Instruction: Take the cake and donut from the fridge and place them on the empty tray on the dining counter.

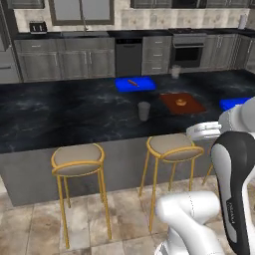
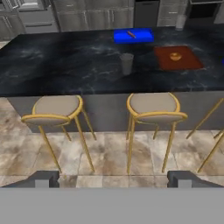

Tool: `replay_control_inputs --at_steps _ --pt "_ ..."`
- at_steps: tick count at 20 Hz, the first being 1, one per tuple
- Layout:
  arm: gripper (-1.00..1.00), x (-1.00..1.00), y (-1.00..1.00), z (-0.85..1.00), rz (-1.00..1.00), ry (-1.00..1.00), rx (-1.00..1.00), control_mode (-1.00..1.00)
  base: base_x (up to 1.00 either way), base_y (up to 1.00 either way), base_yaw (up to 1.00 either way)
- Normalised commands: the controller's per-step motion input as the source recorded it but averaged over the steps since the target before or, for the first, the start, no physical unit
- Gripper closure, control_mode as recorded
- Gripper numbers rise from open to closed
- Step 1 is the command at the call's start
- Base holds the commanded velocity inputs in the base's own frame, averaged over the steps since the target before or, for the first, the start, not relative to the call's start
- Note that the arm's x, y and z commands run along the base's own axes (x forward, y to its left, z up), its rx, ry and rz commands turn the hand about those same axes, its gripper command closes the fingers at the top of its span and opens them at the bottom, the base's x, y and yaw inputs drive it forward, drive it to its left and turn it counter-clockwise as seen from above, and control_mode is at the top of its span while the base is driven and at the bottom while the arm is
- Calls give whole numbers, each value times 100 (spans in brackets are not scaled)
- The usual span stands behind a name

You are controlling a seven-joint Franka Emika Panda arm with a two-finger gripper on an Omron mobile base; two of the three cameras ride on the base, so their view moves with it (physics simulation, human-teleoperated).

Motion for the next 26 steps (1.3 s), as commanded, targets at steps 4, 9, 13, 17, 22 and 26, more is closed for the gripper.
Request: replay_control_inputs --at_steps 4,9,13,17,22,26 --pt "-100 0 0 0 0 0 0 100 -6 100 0" --pt "-100 0 0 0 0 0 0 100 73 100 0" --pt "-100 0 0 0 0 0 0 100 100 100 0" --pt "-100 0 0 0 0 0 0 100 64 100 0" --pt "-100 0 0 0 0 0 0 100 -3 100 0" --pt "-100 0 0 0 0 0 0 100 -25 100 0"
